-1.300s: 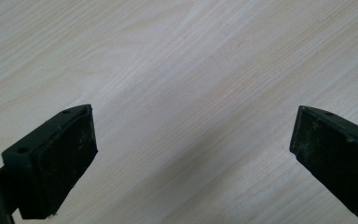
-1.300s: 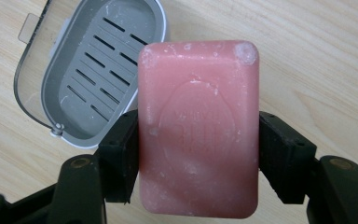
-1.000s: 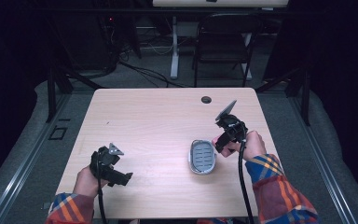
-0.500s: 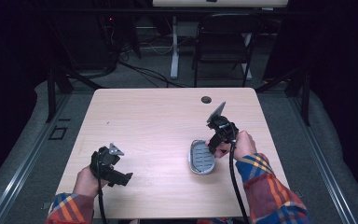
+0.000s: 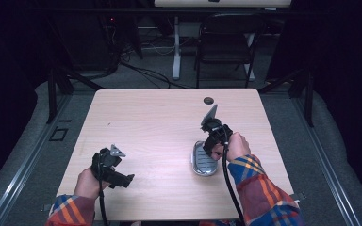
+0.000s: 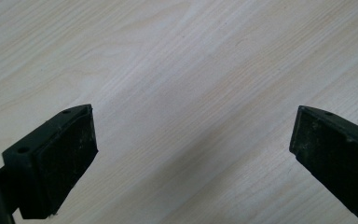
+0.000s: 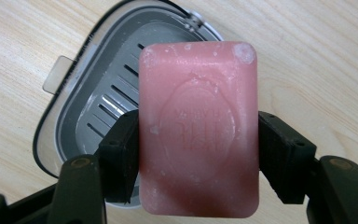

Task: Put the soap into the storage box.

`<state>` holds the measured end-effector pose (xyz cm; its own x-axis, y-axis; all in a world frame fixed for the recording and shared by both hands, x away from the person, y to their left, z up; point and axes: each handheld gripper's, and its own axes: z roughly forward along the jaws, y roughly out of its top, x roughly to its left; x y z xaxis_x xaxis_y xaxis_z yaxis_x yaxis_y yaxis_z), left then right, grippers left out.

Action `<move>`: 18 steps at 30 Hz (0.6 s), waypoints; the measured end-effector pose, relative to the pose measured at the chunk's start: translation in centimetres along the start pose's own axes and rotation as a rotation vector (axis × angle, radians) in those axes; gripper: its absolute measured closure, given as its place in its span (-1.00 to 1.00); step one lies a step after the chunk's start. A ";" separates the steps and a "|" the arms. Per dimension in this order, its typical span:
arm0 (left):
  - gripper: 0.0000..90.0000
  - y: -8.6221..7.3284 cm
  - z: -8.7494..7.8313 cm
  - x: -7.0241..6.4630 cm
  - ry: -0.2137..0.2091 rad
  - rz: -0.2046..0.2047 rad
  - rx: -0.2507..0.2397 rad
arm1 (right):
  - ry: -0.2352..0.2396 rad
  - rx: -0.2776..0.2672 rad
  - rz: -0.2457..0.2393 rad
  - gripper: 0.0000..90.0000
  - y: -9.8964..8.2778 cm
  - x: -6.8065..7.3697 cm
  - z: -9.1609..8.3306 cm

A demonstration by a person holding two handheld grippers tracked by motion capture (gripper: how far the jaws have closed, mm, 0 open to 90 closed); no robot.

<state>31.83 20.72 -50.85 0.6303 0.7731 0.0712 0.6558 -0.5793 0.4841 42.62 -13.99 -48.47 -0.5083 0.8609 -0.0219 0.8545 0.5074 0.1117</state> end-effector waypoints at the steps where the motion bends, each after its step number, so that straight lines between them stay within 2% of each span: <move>1: -0.99 0.0 0.0 0.0 -0.001 0.000 0.001 | 0.005 -0.002 -0.002 -0.18 0.1 0.2 0.2; 3: -0.99 0.0 0.0 0.0 -0.001 0.001 0.001 | -0.004 0.015 -0.013 -0.18 0.3 0.3 0.1; 4: -0.99 0.0 0.0 0.0 -0.001 0.000 0.001 | -0.001 -0.005 0.007 -0.18 0.2 0.5 0.3; 6: -0.99 0.0 0.0 0.0 -0.001 0.001 0.001 | -0.005 -0.007 0.004 -0.19 0.3 0.6 0.5; 8: -0.99 0.0 0.0 0.0 -0.002 0.001 0.001 | -0.007 0.011 -0.002 -0.19 0.5 0.8 0.4; 9: -0.99 0.0 0.0 0.0 -0.001 0.003 0.002 | 0.001 -0.010 0.006 -0.19 0.5 1.0 0.7; 11: -0.99 0.0 0.0 0.0 -0.002 0.004 0.003 | 0.009 -0.011 0.008 -0.19 0.6 1.1 0.7; 13: -0.99 0.0 0.0 0.0 -0.002 0.004 0.003 | 0.011 0.018 -0.007 -0.19 0.8 1.2 0.8; 14: -0.99 0.0 0.0 0.0 -0.002 0.004 0.003 | 0.021 0.001 0.008 -0.19 0.7 1.3 0.9; 18: -0.99 0.0 0.0 -0.1 -0.003 0.005 0.004 | 0.025 0.001 -0.008 -0.20 0.8 1.4 0.6</move>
<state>31.81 20.66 -50.85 0.6346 0.7696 0.0712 0.6543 -0.5840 0.4805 42.63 -12.37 -49.06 -0.5177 0.8556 0.0015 0.8504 0.5144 0.1102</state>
